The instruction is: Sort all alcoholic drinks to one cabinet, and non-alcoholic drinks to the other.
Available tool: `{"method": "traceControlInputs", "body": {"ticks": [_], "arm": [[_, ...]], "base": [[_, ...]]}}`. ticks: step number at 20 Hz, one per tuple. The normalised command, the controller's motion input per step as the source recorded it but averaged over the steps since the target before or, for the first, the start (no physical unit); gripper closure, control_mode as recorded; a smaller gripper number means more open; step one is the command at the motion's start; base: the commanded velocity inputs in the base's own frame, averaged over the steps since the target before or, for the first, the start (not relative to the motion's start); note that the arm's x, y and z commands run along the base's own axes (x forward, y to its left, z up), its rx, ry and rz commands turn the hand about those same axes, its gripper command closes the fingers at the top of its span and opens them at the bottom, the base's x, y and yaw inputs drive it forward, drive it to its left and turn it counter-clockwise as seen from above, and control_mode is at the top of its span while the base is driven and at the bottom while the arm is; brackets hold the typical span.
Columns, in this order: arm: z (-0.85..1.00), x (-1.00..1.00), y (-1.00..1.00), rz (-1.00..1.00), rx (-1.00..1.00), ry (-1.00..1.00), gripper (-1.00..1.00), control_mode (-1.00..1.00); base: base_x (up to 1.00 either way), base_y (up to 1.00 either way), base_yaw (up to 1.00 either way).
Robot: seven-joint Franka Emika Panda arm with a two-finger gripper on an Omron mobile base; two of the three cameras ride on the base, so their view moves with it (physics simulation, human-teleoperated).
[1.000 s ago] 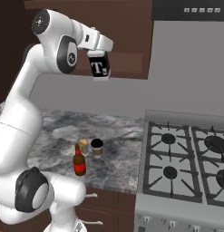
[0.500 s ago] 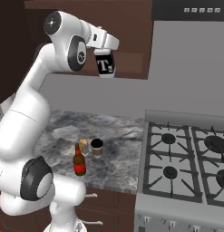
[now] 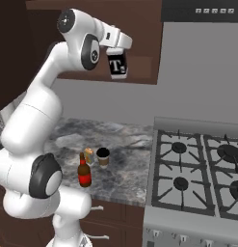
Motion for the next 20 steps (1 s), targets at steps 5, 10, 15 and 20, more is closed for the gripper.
{"method": "traceControlInputs", "body": {"ticks": [5, 10, 15, 20], "arm": [[0.0, 0.37, -0.08, 0.0, 0.0, 0.0, 1.0, -1.0], [0.0, 0.34, -0.08, 0.0, 0.0, 0.0, 1.0, -1.0], [-0.02, 0.29, -0.04, 0.0, 0.0, -0.02, 1.0, -1.0], [-0.04, 0.24, 0.0, 0.0, 0.0, -0.03, 1.0, -1.0]], "base": [[0.0, 0.0, 0.0], [0.0, 0.0, 0.0], [0.0, 0.0, 0.0], [0.0, 0.0, 0.0]]}}
